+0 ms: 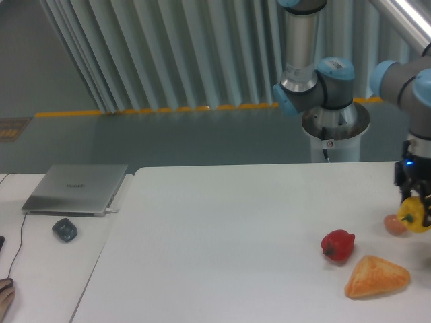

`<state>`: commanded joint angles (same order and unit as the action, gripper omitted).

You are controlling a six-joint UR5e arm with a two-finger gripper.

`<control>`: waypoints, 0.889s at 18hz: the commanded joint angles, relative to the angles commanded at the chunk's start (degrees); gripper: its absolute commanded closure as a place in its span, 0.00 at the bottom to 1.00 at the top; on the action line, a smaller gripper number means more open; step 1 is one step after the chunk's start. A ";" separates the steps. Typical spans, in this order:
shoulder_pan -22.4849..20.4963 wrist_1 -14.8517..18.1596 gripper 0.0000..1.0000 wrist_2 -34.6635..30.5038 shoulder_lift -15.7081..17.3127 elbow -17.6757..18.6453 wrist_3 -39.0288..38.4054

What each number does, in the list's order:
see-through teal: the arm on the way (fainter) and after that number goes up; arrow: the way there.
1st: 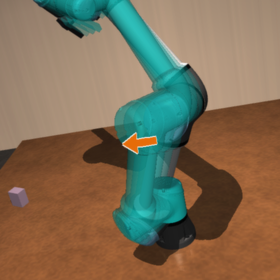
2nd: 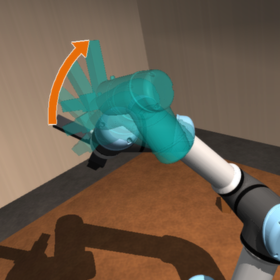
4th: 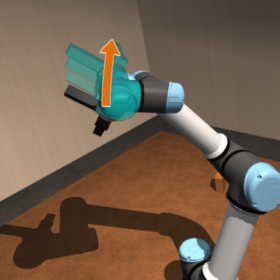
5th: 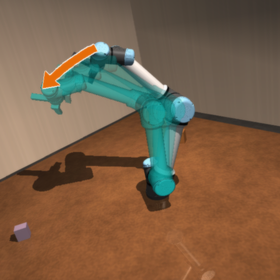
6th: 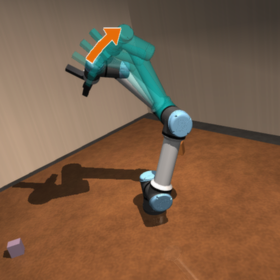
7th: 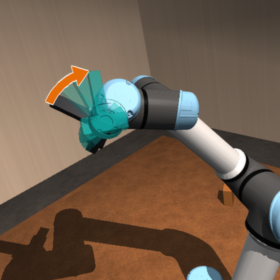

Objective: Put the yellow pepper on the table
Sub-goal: 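Lower the yellow pepper toward the table next to the bread slice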

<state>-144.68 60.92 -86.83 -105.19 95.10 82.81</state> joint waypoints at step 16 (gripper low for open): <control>5.72 -6.43 0.21 -7.13 -5.64 -0.70 -6.96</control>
<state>-138.96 54.49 -93.96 -110.83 94.39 75.85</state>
